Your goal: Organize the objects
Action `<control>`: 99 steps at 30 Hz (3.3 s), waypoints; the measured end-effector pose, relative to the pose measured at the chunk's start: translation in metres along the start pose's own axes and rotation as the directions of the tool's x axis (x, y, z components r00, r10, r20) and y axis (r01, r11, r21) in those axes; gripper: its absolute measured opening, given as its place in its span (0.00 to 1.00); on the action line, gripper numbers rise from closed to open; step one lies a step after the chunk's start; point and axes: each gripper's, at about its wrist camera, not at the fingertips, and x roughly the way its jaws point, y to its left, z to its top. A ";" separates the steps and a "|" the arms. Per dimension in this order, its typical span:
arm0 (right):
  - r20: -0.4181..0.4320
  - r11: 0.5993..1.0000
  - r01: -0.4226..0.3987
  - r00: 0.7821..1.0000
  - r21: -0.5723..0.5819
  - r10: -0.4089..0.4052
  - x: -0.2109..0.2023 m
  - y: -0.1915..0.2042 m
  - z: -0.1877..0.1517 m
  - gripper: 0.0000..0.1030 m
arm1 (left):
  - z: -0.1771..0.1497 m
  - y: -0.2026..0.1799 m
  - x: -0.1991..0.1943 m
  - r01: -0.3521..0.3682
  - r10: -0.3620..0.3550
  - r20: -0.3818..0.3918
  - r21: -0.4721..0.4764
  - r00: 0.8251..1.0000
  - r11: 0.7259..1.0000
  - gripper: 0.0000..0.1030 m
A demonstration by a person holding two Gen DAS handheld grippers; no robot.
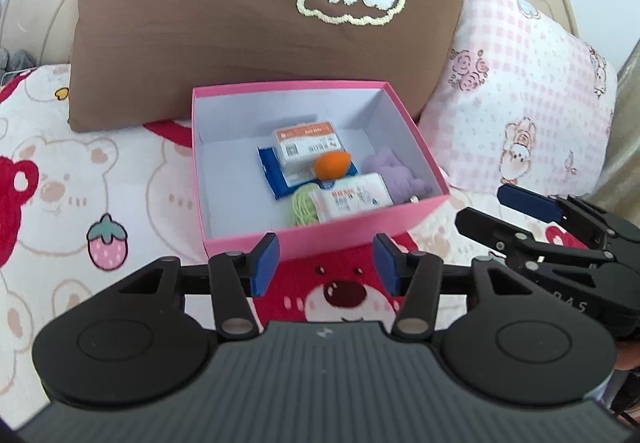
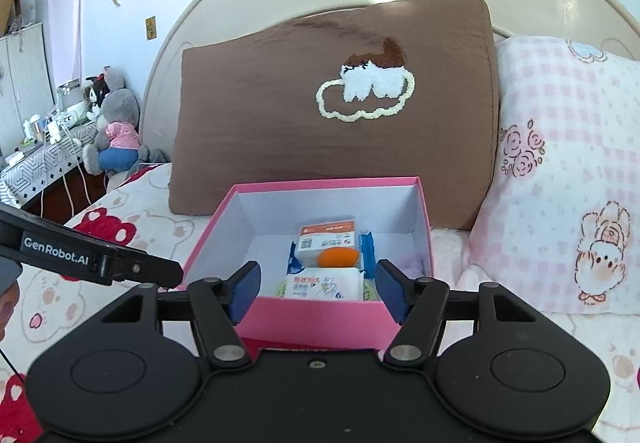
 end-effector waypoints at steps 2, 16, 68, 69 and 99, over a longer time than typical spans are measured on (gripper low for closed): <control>-0.010 1.000 0.007 1.000 -0.003 -0.007 -0.004 0.003 0.000 0.69 | -0.003 -0.002 -0.007 0.007 -0.007 -0.003 0.001 1.000 1.000 0.52; -0.066 0.997 0.075 0.995 0.033 -0.072 -0.025 0.009 -0.009 0.82 | -0.023 -0.008 -0.043 -0.011 0.011 0.037 0.015 0.999 1.000 0.59; -0.251 0.955 0.282 0.934 0.090 -0.252 -0.060 0.032 -0.018 1.00 | -0.073 0.017 -0.057 -0.213 0.209 -0.081 -0.037 0.975 0.976 1.00; -0.254 0.955 0.283 0.933 0.085 -0.254 -0.060 0.033 -0.018 1.00 | -0.073 0.016 -0.058 -0.213 0.211 -0.077 -0.027 0.975 0.977 1.00; -0.302 0.960 0.279 0.915 -0.001 -0.266 -0.062 0.057 -0.028 1.00 | -0.076 0.003 -0.055 -0.257 0.257 -0.149 0.020 0.955 0.966 1.00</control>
